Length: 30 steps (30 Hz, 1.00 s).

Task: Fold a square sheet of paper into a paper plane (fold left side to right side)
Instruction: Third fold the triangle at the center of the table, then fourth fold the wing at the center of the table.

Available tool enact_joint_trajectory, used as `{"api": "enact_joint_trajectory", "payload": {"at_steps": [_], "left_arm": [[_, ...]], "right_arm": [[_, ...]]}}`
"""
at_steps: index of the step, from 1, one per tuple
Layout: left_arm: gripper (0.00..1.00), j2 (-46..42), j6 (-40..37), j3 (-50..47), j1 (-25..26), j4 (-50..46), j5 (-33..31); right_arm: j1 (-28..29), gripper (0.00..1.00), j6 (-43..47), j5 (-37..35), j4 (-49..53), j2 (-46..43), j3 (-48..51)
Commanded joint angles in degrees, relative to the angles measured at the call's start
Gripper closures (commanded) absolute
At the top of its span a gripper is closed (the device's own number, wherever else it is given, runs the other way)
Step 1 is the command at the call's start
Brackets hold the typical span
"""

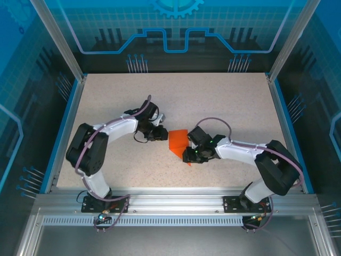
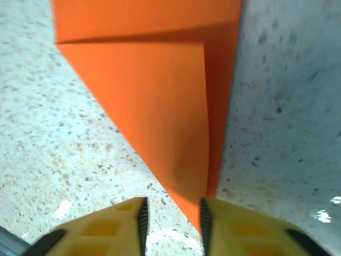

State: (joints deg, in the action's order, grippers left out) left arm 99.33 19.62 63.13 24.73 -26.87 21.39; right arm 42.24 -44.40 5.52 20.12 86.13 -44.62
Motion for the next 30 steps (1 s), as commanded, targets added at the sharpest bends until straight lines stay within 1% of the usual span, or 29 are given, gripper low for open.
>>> {"api": "enact_joint_trajectory", "payload": {"at_steps": [1, 2, 3, 5, 7, 10, 15, 19, 22, 24, 28, 30], "left_arm": [[0.66, -5.2, 5.23, -3.46, -0.36, 1.12, -0.68], [0.6, -6.35, 6.78, -4.65, -0.35, 1.67, -0.81], [0.57, -7.3, 8.09, -5.81, -0.3, 2.38, -0.76], [0.53, -9.18, 11.54, -8.72, -0.38, 4.88, 0.19], [0.5, -10.5, 15.72, -12.15, -0.36, 9.16, 1.89], [0.43, -11.26, 21.45, -16.94, -0.32, 15.78, 5.44], [0.4, -10.58, 23.86, -19.04, -0.21, 18.62, 7.15], [0.39, -9.81, 24.56, -19.66, -0.07, 19.67, 7.5], [0.39, -9.29, 24.59, -19.71, 0.1, 19.91, 7.61], [0.39, -9.07, 24.59, -19.63, 0.32, 19.87, 7.52], [0.39, -8.76, 24.68, -19.32, 0.83, 20.02, 7.38], [0.38, -8.47, 24.6, -18.91, 1.14, 20.02, 7.41]], "right_arm": [[-2.2, 0.57, 8.5, -4.17, 4.86, -3.62, -3.8], [-3.07, 0.55, 10.34, -4.29, 5.01, -4.14, -4.04], [-3.85, 0.52, 12.05, -4.3, 4.83, -4.43, -4.03], [-5.6, 0.46, 16.23, -2.24, 2.83, -4.45, -3.38], [-6.83, 0.44, 20.11, 0.16, 0.24, -3.83, -2.78], [-8.27, 0.43, 24.4, 4.38, -3.51, -1.6, -2.25], [-10.19, 0.43, 27.21, 9.6, -8.65, 3.23, -2.07], [-11.01, 0.49, 27.4, 11.6, -9.16, 7.49, -3.08], [-11.17, 0.54, 27.18, 12.16, -9.56, 9.04, -3.02], [-11.21, 0.6, 27.05, 11.84, -9.59, 9.48, -2.98], [-11.73, 0.69, 26.57, 10.53, -9.82, 8.61, -2.12], [-11.87, 0.77, 26.51, 10.72, -10.1, 8.1, -1.67]]}}
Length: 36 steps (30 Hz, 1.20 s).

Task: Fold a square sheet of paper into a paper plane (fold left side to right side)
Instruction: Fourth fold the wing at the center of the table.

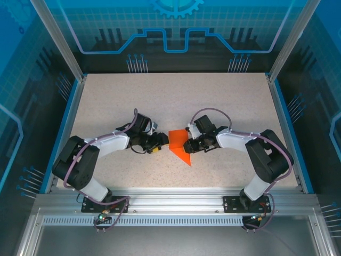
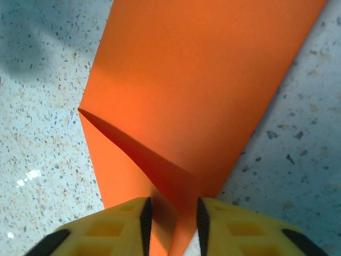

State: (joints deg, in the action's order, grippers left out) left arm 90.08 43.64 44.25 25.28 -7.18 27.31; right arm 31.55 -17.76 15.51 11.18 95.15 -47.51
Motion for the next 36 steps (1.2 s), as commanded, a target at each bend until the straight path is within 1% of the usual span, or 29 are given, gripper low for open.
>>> {"api": "enact_joint_trajectory", "payload": {"at_steps": [1, 3, 4, 5, 9, 22, 24, 27, 32, 34, 36], "left_arm": [[0.38, 0.99, 0.66, 0.18, 0.73, 0.25, 1.47], [0.38, 1.42, 0.68, 0.59, 1.15, 0.29, 1.56], [0.38, 1.65, 0.66, 0.76, 1.32, 0.29, 1.6], [0.38, 1.91, 0.72, 1.06, 1.51, 0.28, 1.66], [0.38, 3.2, 0.66, 2.22, 2.37, 0.29, 2.09], [0.39, 7.75, 2.13, 6.16, 4.16, 3.25, 4.33], [0.39, 8.61, 2.08, 7.04, 4.46, 3.31, 4.42], [0.4, 10.03, 2.1, 8.42, 4.76, 3.31, 4.59], [0.43, 10.99, 2.13, 9.94, 4.76, 3.26, 4.82], [0.45, 10.92, 2.16, 10.28, 4.78, 3.23, 4.86], [0.47, 10.68, 2.3, 10.52, 4.76, 2.92, 4.86]], "right_arm": [[-1.27, 0.82, -0.16, 0.69, -1.13, -1.11, 1.35], [-1.39, 0.94, -0.08, 0.3, -0.77, -1.44, 1.35], [-1.41, 0.98, -0.08, -0.24, -0.47, -1.63, 1.41], [-1.54, 1.0, -0.08, -0.7, -0.19, -1.88, 1.53], [-1.92, 1.0, -0.2, -1.81, 0.46, -2.42, 1.95], [-2.15, 1.0, -0.47, -1.11, -0.06, -2.72, 2.81], [-2.19, 0.97, -0.6, -1.05, -0.19, -2.67, 2.88], [-2.17, 0.92, -0.86, -1.36, -0.18, -3.22, 3.01], [-2.19, 0.7, -1.49, -4.48, 1.11, -6.77, 3.15], [-2.11, 0.64, -1.82, -6.29, 2.03, -9.19, 3.64], [-1.9, 0.61, -2.42, -7.67, 2.7, -12.17, 4.54]]}}
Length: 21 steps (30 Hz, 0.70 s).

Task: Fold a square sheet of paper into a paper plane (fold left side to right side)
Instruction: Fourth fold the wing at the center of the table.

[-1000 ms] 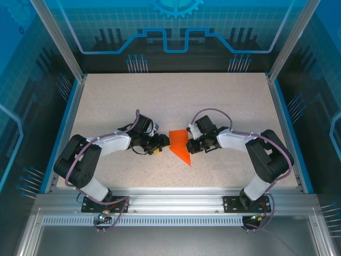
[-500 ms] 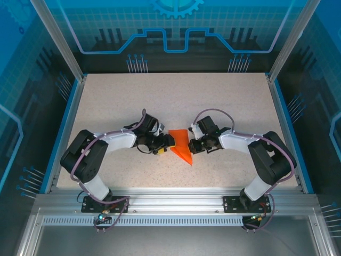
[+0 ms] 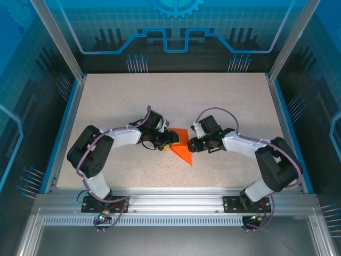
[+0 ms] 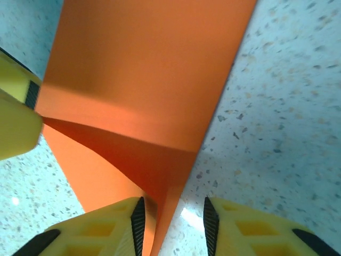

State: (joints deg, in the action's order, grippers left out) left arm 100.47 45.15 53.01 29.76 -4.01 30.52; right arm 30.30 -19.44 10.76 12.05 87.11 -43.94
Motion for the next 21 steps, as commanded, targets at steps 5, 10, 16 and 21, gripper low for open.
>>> {"api": "enact_joint_trajectory", "payload": {"at_steps": [5, 10, 16, 21], "left_arm": [[0.54, -0.57, 1.13, 2.31, 0.29, -0.73, 1.56], [0.64, -1.32, 1.02, 3.14, 0.29, -2.58, 1.02], [0.74, -1.17, 1.76, 4.27, 0.29, -4.4, 0.68], [0.77, -1.15, 2.23, 5.06, 0.29, -5.78, 0.2]], "right_arm": [[3.98, 0.57, -3.55, -8.03, 2.06, -12.18, 4.77], [11.58, 0.52, -7.68, -13.74, -1.45, -16.63, 9.29], [19.47, 0.51, -9.26, -21.25, -2.86, -12.55, 8.79], [21.91, 0.51, -9.61, -23.76, -2.98, -6.98, 6.51]]}}
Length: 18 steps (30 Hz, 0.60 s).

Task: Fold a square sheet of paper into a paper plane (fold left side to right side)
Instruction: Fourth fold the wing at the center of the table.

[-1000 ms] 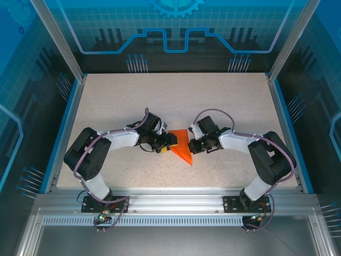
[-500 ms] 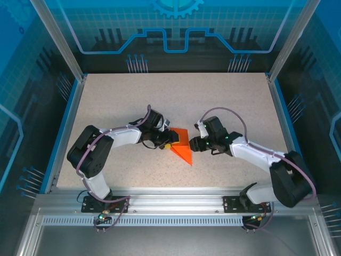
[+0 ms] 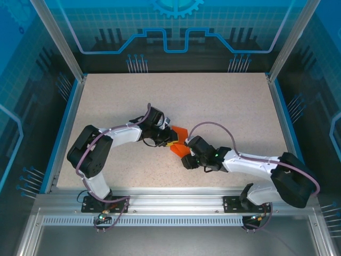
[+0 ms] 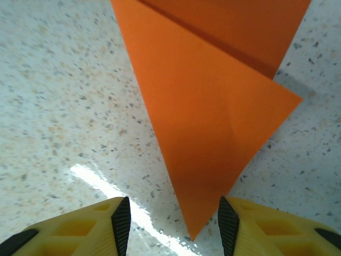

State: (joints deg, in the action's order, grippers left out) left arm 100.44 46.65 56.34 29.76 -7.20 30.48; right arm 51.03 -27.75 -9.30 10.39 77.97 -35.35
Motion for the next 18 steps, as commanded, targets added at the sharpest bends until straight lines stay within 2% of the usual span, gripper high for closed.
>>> {"api": "enact_joint_trajectory", "payload": {"at_steps": [1, 12, 18], "left_arm": [[0.78, -1.13, 0.8, 1.84, 0.26, -2.77, 0.15], [0.84, -0.69, 0.9, 2.73, 0.45, -3.48, 0.38], [0.84, -1.14, 0.4, 2.99, 0.4, -4.17, 0.03]], "right_arm": [[1.41, 0.51, -1.34, -3.96, -1.3, 3.14, -2.57], [2.35, 0.57, -1.65, -6.57, -0.35, 8.92, -5.85], [2.32, 0.7, -1.91, -6.83, 0.37, 9.69, -6.3]]}}
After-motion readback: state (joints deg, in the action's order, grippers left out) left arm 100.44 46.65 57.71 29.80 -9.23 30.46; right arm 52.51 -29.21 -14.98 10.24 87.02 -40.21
